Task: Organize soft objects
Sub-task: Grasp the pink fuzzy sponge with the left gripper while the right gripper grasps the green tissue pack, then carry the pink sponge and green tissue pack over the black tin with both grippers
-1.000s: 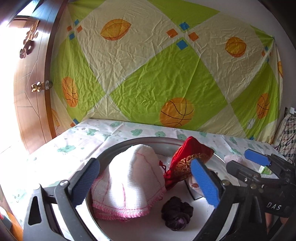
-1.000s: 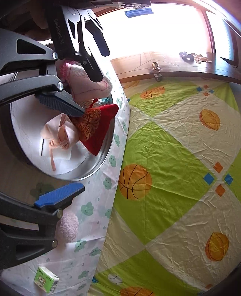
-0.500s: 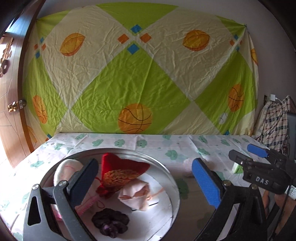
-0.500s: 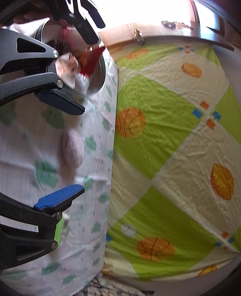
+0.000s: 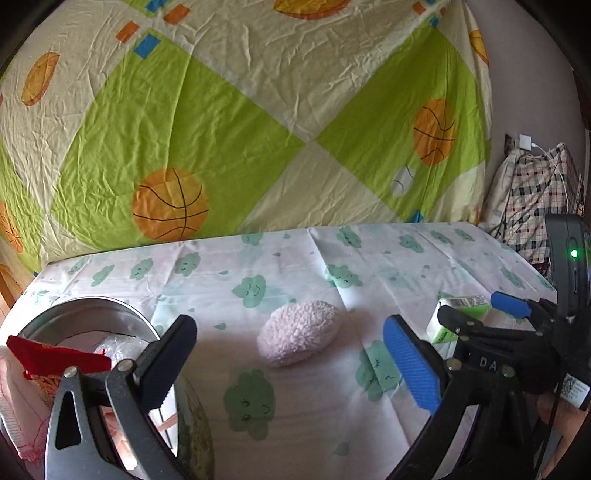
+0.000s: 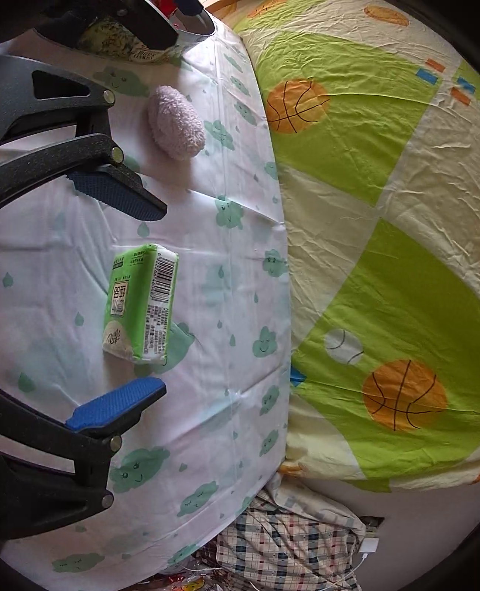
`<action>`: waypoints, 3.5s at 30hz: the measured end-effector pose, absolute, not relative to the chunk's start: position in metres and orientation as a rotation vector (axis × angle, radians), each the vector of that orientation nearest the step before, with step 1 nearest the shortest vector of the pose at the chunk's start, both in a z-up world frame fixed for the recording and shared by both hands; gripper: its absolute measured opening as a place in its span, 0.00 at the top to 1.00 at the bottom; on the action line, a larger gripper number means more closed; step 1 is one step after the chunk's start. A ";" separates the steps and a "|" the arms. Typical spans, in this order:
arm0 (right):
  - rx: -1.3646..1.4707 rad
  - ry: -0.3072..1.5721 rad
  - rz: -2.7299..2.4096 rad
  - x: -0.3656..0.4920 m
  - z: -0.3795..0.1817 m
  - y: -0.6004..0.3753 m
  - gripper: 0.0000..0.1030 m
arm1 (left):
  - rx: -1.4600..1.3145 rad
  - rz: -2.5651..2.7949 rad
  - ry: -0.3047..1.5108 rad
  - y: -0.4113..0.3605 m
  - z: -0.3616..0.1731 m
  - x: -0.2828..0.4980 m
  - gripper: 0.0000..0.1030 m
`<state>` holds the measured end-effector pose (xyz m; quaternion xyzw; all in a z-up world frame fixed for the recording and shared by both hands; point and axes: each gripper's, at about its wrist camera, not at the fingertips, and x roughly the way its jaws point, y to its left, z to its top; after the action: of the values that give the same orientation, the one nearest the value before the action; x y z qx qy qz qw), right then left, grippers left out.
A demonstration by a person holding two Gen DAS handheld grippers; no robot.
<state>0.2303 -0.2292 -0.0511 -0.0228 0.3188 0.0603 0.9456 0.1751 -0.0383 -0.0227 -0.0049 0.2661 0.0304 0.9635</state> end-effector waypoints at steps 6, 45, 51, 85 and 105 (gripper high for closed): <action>-0.051 0.700 0.154 0.244 -0.063 -0.226 0.14 | -0.019 0.053 0.602 -0.042 -0.035 0.200 0.01; -0.013 0.550 0.202 0.227 -0.048 -0.239 0.33 | -0.106 -0.066 0.737 -0.050 -0.067 0.238 0.61; -0.019 0.518 0.223 0.217 -0.045 -0.236 0.33 | -0.091 -0.043 0.637 -0.048 -0.055 0.212 0.61; -0.029 0.339 0.346 0.151 -0.030 -0.209 0.33 | -0.033 0.041 0.347 -0.035 -0.030 0.111 0.61; -0.009 0.299 0.401 0.131 -0.028 -0.205 0.33 | -0.044 0.050 0.317 -0.026 -0.028 0.085 0.61</action>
<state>0.1307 -0.2052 -0.0281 -0.0046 0.1478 0.1986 0.9689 0.0850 -0.0262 -0.0284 -0.0218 0.1577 0.0251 0.9869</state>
